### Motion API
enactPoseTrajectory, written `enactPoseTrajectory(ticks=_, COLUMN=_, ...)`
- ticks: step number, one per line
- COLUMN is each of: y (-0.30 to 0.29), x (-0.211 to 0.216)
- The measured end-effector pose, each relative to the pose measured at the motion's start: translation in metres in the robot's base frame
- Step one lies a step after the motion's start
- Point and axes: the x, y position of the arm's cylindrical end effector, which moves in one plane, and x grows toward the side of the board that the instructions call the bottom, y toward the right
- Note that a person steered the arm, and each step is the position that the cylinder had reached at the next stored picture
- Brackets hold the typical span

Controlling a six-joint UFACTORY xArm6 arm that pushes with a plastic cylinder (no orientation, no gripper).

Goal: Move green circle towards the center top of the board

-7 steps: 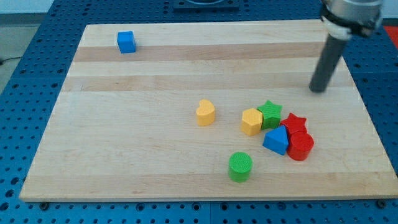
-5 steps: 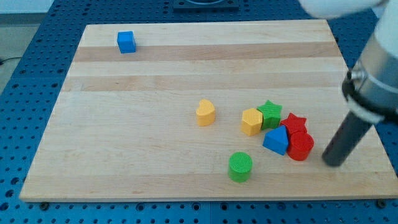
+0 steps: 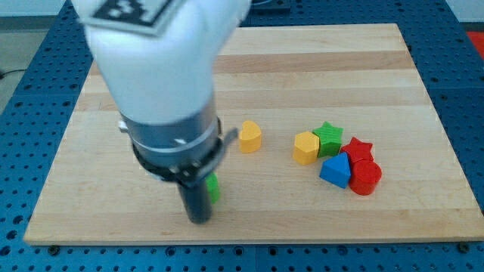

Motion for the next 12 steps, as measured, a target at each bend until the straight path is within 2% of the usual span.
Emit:
enactPoseTrajectory(ticks=1, y=0.013, x=-0.016)
enactPoseTrajectory(ticks=3, y=0.019, x=-0.080)
enactPoseTrajectory(ticks=5, y=0.029, x=-0.167)
enactPoseTrajectory(ticks=6, y=0.057, x=-0.185)
enactPoseTrajectory(ticks=7, y=0.063, x=-0.169)
enactPoseTrajectory(ticks=8, y=0.119, x=-0.186)
enactPoseTrajectory(ticks=9, y=0.141, x=-0.204)
enactPoseTrajectory(ticks=10, y=0.127, x=-0.234)
enactPoseTrajectory(ticks=12, y=0.108, x=-0.211)
